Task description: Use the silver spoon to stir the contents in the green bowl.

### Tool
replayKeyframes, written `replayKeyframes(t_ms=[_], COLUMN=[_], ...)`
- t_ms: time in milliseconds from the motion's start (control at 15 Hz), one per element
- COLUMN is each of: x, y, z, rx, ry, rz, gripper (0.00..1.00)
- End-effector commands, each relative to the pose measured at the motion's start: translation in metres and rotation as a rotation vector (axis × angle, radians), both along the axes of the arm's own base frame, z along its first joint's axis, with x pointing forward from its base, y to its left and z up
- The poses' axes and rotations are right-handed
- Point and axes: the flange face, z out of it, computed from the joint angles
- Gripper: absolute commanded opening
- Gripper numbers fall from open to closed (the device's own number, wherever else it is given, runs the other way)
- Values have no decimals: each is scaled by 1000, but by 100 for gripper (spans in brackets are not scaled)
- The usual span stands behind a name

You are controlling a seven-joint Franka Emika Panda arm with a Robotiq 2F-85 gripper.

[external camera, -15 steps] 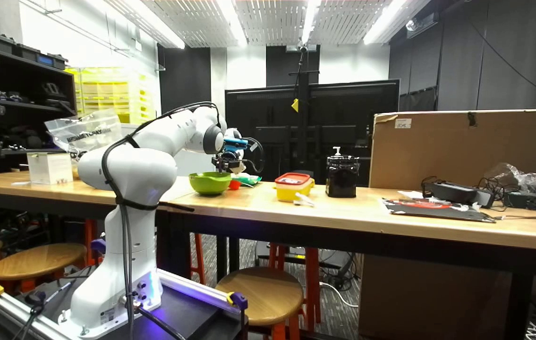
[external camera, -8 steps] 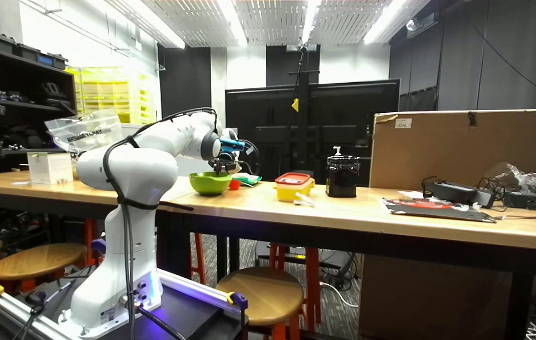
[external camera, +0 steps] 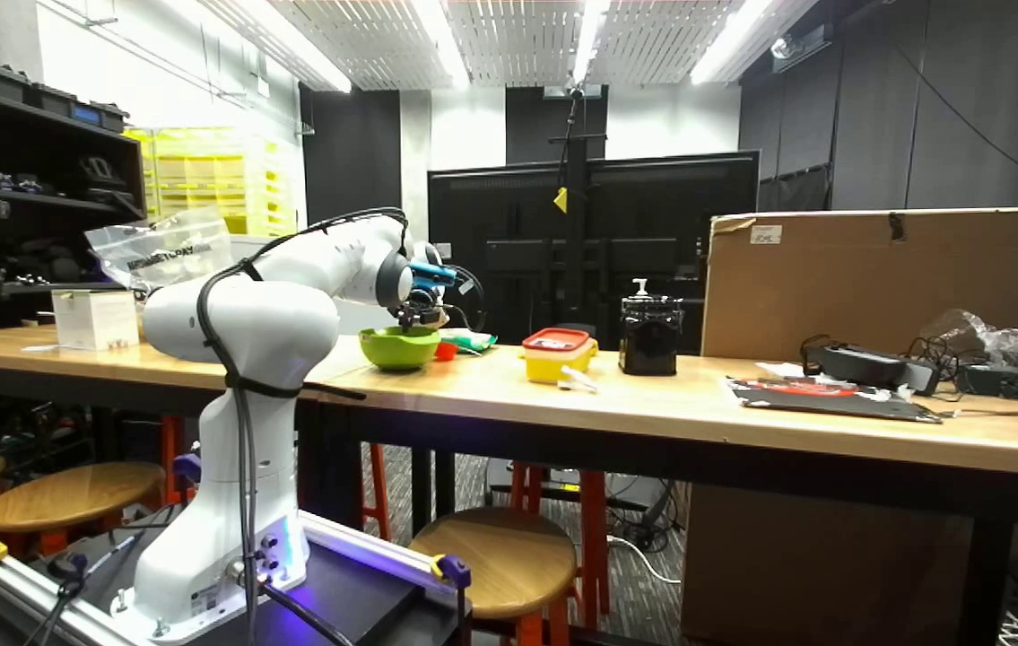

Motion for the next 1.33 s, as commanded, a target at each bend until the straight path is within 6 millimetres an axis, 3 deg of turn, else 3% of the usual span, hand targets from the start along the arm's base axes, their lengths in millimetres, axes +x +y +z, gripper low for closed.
replayKeyframes(t_ms=[0, 600, 1267], x=[-3, -13, -7], y=[15, 51, 43], z=[17, 25, 26], rx=[16, 58, 115], ry=[-28, -60, -101], rz=[23, 57, -47], gripper=[4, 4, 4])
